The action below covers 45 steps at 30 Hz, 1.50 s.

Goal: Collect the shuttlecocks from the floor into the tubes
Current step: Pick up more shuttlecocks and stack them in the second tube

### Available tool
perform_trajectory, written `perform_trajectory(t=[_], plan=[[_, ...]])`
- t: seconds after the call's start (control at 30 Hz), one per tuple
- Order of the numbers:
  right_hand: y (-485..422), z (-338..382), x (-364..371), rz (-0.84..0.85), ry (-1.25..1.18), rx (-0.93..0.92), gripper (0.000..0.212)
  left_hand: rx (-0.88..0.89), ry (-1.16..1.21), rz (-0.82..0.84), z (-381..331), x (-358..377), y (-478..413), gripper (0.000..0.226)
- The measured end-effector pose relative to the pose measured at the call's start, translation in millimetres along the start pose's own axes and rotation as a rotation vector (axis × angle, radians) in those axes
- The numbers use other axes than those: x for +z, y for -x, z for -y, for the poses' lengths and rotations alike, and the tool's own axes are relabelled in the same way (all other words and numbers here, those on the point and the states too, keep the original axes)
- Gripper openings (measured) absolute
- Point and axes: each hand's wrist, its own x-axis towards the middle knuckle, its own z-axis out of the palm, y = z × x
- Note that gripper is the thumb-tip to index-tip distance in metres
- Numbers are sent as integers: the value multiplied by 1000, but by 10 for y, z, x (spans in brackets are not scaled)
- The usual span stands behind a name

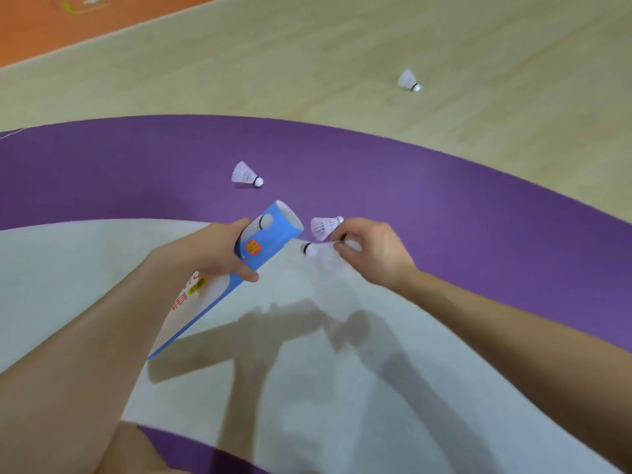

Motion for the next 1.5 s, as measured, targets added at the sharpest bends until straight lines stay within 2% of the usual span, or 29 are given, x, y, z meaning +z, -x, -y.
perform_trajectory(t=[0.07,0.2,0.27,0.4,0.5,0.63,0.73,0.87,1.13,1.37,1.5], plan=[[67,-78,-554,-99,-12,20,8,49,-22,-9,-247,-32,-66,62],[158,-224,-1275,-246,-118,68,4,178,-83,-55,-650,4,-135,62],[124,-246,-1448,-239,-158,78,5,248,-98,-68,-814,60,-136,61],[61,-189,-1578,-105,-196,51,4,306,-77,-116,-1052,58,-81,59],[74,-93,-1535,-13,-163,-31,5,305,-93,-148,-1152,29,-39,60],[81,37,-1395,-2,-60,-106,9,341,-148,-162,-1301,67,3,63],[88,33,-1349,49,105,-153,22,362,-140,-175,-1354,88,-1,63],[112,-91,-1377,38,198,-171,34,362,-161,-160,-1292,102,-24,64],[59,-360,-1182,144,364,-74,56,228,-120,-156,-923,-70,-37,62],[-77,-406,-634,184,341,10,60,160,27,-233,-549,-131,-134,76],[-156,-455,-174,258,336,51,55,150,54,-256,-359,-94,-191,70]])
